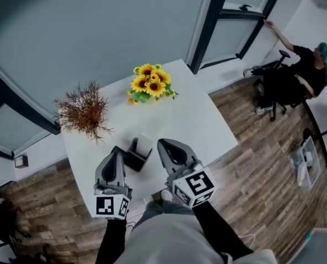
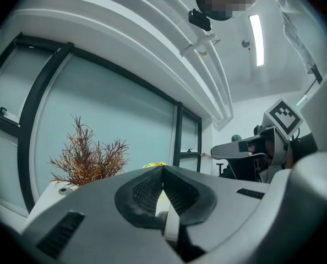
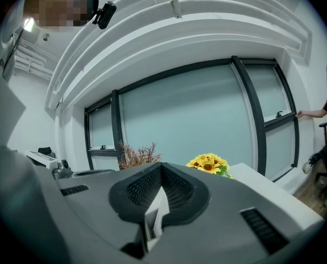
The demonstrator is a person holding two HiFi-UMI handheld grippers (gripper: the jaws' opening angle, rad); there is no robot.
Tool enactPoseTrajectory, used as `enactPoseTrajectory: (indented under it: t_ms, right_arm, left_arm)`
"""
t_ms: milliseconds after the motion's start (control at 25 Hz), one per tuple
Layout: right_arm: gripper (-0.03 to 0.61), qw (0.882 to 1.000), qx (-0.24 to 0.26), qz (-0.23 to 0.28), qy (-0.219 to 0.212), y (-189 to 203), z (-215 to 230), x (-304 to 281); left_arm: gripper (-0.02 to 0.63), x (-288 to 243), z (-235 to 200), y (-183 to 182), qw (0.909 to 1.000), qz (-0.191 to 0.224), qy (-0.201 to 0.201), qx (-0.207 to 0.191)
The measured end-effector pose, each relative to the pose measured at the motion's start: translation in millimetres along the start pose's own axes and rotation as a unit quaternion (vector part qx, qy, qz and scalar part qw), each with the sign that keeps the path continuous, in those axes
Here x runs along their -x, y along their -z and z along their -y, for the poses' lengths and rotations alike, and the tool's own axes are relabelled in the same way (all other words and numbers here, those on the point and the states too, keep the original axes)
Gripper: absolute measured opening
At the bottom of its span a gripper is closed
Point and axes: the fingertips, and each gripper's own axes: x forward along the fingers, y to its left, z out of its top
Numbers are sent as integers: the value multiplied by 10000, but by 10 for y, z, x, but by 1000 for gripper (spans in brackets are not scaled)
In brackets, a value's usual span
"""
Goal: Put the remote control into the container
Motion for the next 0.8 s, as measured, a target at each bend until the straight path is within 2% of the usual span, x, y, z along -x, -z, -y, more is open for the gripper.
enactPoseTrajectory:
  t_ms: [800]
  right_arm:
    - [3,9998,148,-51,-98,0,-142,-9]
  left_arm:
    - [8,100,76,-69,10000,59,17,13]
